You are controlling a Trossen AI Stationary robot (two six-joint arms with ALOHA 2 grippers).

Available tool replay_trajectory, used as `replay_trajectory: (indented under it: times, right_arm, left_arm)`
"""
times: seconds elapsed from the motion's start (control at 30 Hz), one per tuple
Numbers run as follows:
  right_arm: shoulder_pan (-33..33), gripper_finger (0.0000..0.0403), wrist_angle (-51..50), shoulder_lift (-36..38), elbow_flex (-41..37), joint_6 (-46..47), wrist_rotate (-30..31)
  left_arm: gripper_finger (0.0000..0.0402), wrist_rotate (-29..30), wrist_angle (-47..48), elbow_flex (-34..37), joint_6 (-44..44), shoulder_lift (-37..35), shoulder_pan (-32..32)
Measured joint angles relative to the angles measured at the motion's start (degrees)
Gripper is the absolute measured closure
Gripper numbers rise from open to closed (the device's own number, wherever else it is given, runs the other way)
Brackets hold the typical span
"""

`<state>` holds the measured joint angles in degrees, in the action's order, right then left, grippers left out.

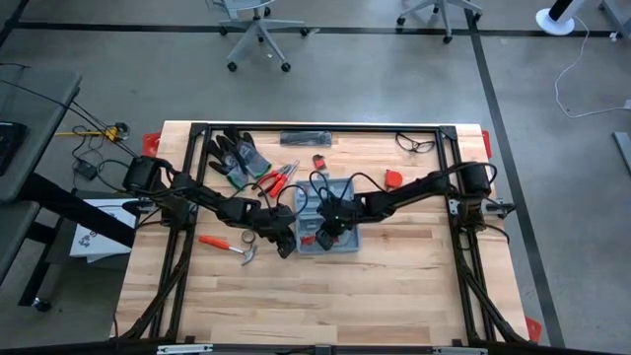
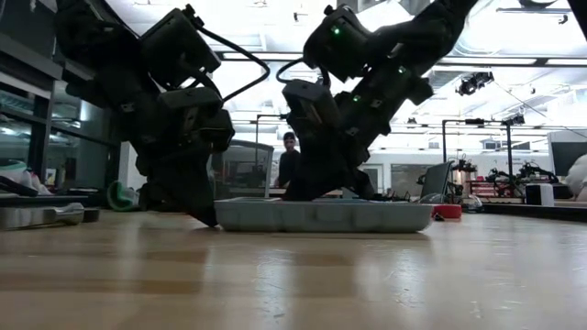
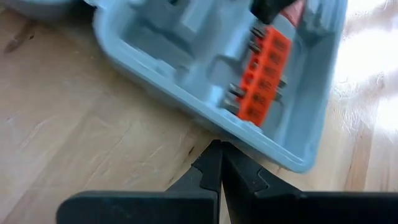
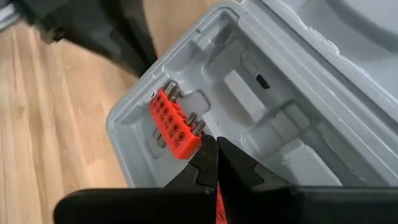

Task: Prefit tool cases
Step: Put the screwdriver bit set into the gray prefit tool case

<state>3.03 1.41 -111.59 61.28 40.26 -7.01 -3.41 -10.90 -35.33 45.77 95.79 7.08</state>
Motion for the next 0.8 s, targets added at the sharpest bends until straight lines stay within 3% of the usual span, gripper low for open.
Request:
replay_trajectory:
  times: [0.8]
  right_arm:
    - [3.04,0.0403,-0.31,0.55,-0.04,2.66,2.32]
  left_arm:
    - [0.0401,0.72,0.28,-0.02,-1.36,0.00,-0.21]
